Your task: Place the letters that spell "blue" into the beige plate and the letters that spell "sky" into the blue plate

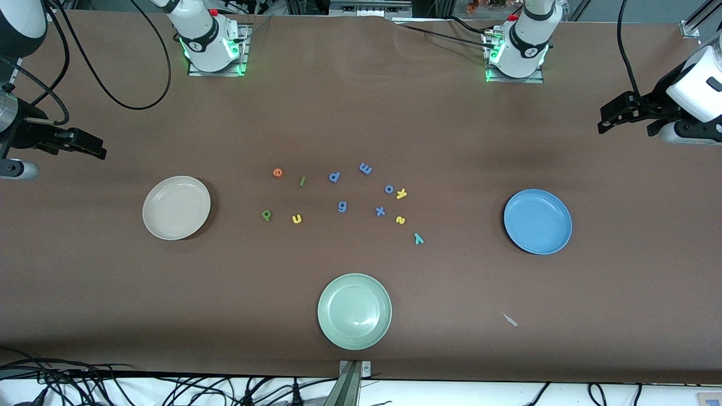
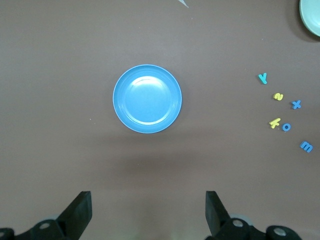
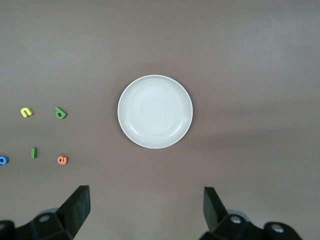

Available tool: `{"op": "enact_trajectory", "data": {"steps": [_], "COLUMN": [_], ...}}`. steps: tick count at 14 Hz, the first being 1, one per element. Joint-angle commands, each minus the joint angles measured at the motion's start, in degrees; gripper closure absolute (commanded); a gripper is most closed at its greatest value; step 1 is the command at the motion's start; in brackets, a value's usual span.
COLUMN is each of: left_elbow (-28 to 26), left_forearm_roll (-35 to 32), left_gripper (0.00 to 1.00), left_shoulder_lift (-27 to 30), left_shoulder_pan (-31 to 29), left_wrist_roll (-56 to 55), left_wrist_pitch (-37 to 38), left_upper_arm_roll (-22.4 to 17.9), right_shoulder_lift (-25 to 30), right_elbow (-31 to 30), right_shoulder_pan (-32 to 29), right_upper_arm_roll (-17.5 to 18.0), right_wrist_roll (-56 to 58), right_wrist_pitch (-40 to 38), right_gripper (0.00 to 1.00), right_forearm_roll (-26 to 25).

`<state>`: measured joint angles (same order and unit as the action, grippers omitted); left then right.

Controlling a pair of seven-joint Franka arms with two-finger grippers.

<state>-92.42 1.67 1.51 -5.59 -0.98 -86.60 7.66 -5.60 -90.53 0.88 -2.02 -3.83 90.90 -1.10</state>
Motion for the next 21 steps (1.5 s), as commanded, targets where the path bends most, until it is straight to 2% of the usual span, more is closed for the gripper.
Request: {"op": "enact_trajectory", "data": {"steps": [1, 21], "left_elbow": [1.81, 1.81], "left_forearm_roll": [-2.02, -2.02], "left_gripper": [0.00, 0.00], "left_shoulder_lift": [-0.90, -0.90], "left_shoulder_pan": [0.14, 0.14], "left_wrist_roll": [0.28, -0.16], "left_wrist_pitch": [1.43, 1.43], "left_upper_arm_roll": [0.86, 1.04], "right_shoulder_lift": [-0.29, -0.29], "right_elbow": [0.80, 0.80], "right_shoulder_pan": [0.53, 0.62], "right_upper_arm_roll": [-0.70, -0.35], "right_wrist_roll": [0.58, 2.43], "right_wrist_pitch": [-0.28, -0.37], "right_gripper": [0.00, 0.00], "right_forearm_roll": [1.01, 1.01]}}
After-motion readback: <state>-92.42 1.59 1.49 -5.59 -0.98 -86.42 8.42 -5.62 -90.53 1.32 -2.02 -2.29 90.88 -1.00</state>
